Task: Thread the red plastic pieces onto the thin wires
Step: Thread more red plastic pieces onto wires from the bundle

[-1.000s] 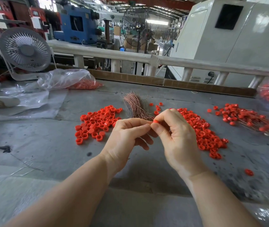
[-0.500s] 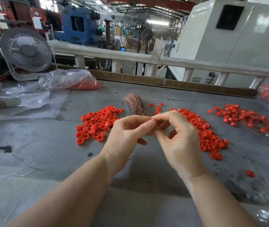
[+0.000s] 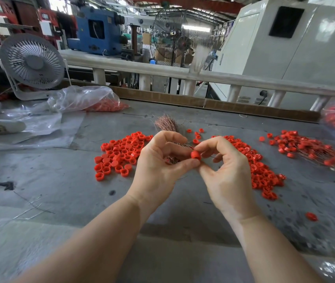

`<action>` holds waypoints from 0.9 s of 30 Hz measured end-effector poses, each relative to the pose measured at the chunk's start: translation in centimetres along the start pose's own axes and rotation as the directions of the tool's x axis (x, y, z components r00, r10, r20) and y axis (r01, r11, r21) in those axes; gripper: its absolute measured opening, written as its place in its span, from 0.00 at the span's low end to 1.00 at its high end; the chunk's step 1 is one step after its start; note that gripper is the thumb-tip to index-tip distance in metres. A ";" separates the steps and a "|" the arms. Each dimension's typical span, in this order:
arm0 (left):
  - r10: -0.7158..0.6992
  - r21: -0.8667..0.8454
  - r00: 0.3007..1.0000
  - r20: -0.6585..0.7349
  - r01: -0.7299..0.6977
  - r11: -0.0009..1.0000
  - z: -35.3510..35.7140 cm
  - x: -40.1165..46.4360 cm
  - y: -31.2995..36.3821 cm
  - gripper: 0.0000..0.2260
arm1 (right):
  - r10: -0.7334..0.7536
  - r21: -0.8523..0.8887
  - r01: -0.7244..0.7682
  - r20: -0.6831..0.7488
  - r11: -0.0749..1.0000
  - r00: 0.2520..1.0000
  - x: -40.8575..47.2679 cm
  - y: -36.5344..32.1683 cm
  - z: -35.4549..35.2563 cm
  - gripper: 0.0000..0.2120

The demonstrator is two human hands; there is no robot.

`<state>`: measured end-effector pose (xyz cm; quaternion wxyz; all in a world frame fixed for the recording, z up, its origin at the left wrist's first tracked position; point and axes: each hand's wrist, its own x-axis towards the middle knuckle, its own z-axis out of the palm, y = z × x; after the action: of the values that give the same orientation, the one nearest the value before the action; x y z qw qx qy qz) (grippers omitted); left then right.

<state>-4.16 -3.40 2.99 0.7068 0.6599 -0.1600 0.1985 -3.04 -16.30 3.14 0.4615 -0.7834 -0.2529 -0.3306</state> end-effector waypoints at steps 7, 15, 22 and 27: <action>0.007 -0.017 1.000 0.007 -0.007 1.000 -0.1 0.0 -0.3 0.17 | 0.019 -0.023 -0.019 0.002 1.000 1.000 0.0 0.0 0.0 0.16; -0.215 -0.241 0.976 0.041 0.218 0.946 -0.5 0.1 -0.1 0.11 | -0.017 -0.037 0.016 -0.017 0.999 1.000 0.0 0.0 0.1 0.10; -0.309 -0.296 0.946 0.099 0.325 0.898 -0.6 0.2 -0.2 0.08 | -0.076 -0.040 0.075 -0.029 0.996 0.997 0.1 0.2 0.0 0.06; -0.356 -0.305 0.926 0.128 0.378 0.874 -0.7 0.2 -0.3 0.10 | -0.077 -0.048 0.075 -0.040 0.996 0.996 0.0 0.4 0.1 0.06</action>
<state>-3.84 -2.72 2.83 0.8245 0.5591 -0.0862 0.0095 -2.71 -16.42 2.93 0.4354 -0.7768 -0.2650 -0.3698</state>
